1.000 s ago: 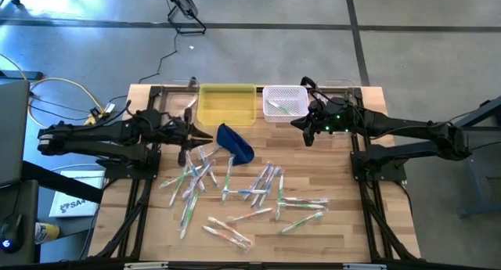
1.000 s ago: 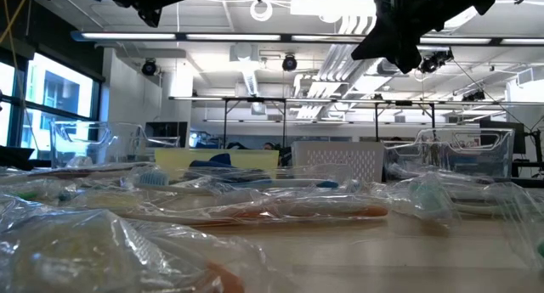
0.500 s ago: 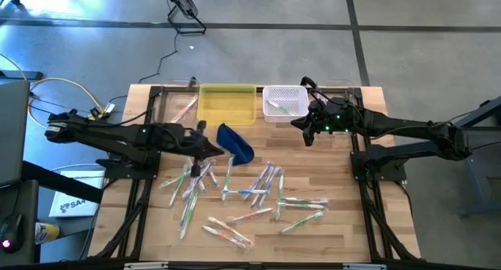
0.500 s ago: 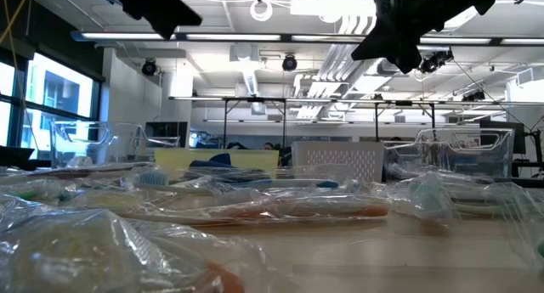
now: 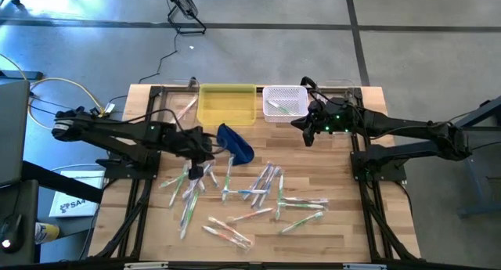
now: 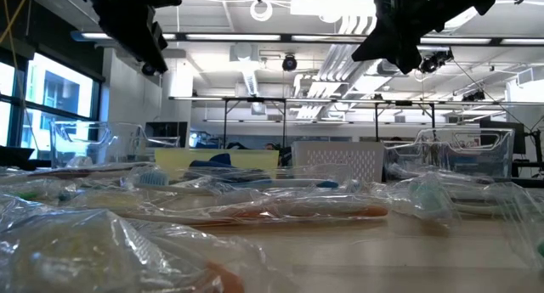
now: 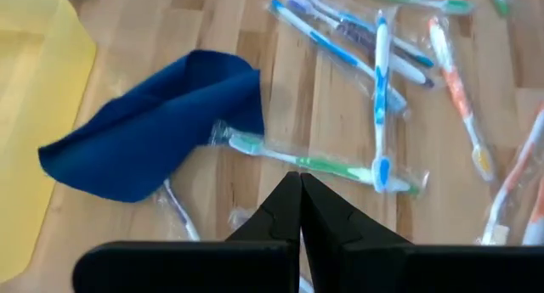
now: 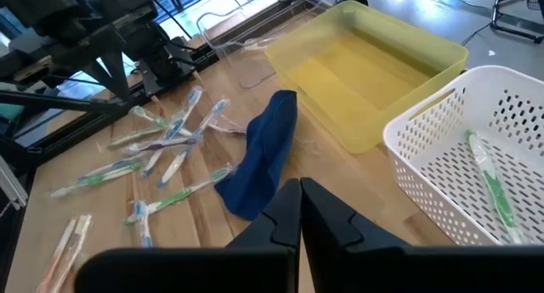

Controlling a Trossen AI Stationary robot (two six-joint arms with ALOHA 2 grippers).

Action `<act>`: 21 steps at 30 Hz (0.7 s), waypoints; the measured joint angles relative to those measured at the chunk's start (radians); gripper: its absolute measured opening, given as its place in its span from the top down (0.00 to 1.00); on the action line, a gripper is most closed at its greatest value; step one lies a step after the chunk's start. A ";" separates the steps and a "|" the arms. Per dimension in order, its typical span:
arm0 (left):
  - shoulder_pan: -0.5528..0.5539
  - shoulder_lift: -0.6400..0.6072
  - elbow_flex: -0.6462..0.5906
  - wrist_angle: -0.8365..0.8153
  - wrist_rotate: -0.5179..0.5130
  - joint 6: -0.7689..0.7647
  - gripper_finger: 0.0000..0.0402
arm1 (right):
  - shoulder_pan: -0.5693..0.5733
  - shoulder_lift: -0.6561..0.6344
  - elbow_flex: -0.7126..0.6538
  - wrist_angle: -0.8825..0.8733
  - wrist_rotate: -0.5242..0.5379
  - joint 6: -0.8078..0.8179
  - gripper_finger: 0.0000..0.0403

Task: Pick & Place Toothbrushes
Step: Put the violet toothbrush into the right transparent bin

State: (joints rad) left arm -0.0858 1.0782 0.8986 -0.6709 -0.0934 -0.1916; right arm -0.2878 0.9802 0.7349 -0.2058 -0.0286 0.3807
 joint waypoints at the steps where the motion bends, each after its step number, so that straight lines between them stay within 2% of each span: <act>1: 0.000 0.002 0.000 -0.005 0.000 -0.001 1.00 | 0.000 0.000 0.000 0.000 0.000 -0.005 1.00; 16: 0.000 0.026 -0.001 -0.204 0.039 -0.162 1.00 | 0.000 0.000 0.000 -0.001 0.000 -0.012 1.00; 21: 0.000 0.065 0.000 -0.194 0.118 -0.155 0.98 | 0.000 0.000 0.000 -0.003 0.000 -0.012 1.00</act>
State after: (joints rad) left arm -0.0857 1.1434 0.8984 -0.8647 0.0244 -0.3464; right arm -0.2878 0.9806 0.7349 -0.2092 -0.0288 0.3687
